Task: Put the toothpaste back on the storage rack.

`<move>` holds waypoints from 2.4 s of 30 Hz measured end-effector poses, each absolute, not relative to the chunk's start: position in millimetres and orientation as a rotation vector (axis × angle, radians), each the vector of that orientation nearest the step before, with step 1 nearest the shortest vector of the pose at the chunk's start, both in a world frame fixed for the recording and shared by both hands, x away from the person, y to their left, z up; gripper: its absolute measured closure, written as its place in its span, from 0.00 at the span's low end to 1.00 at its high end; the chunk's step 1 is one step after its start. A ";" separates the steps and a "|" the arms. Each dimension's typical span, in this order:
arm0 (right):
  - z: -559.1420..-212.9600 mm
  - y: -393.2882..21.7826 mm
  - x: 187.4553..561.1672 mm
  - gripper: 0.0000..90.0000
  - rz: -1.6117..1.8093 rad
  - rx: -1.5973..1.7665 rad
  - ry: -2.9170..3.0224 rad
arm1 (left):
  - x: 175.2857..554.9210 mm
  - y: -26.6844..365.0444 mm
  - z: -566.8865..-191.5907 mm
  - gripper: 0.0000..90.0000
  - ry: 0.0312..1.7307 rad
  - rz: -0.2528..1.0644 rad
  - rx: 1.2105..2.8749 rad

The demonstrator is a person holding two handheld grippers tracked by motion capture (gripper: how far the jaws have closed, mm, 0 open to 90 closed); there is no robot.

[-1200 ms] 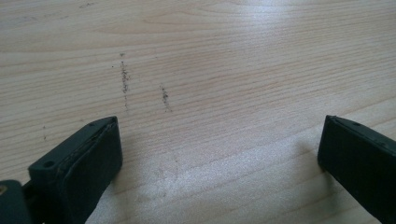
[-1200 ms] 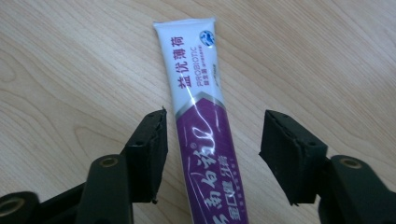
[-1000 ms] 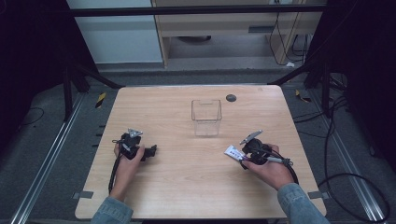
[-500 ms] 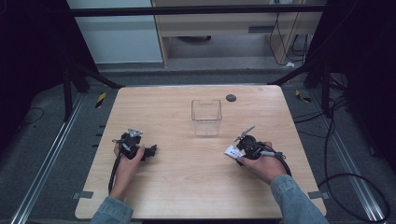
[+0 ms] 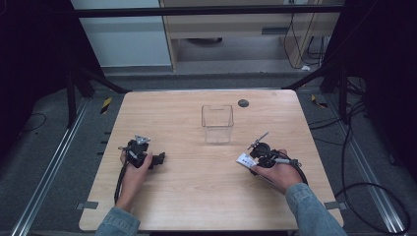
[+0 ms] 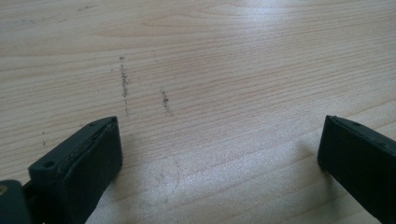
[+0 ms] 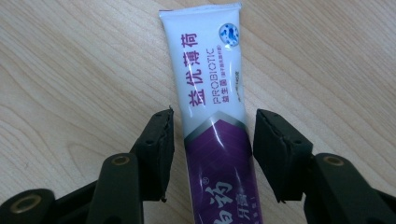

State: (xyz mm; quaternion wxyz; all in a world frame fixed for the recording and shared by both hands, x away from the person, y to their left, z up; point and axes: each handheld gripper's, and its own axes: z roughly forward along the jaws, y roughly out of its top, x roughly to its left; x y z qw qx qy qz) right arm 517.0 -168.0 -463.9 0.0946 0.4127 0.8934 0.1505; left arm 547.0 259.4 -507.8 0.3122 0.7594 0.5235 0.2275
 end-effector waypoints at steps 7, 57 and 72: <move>-465.8 -167.3 520.1 0.57 0.425 1.246 2.660 | 547.2 259.4 -507.8 0.00 1.382 0.600 2.004; -452.1 -178.8 509.4 0.88 0.584 1.281 2.605 | 547.9 259.2 -507.8 0.00 1.388 0.603 2.001; -422.9 -197.1 505.2 0.88 0.723 1.311 2.496 | 548.0 259.2 -507.8 0.00 1.388 0.603 2.001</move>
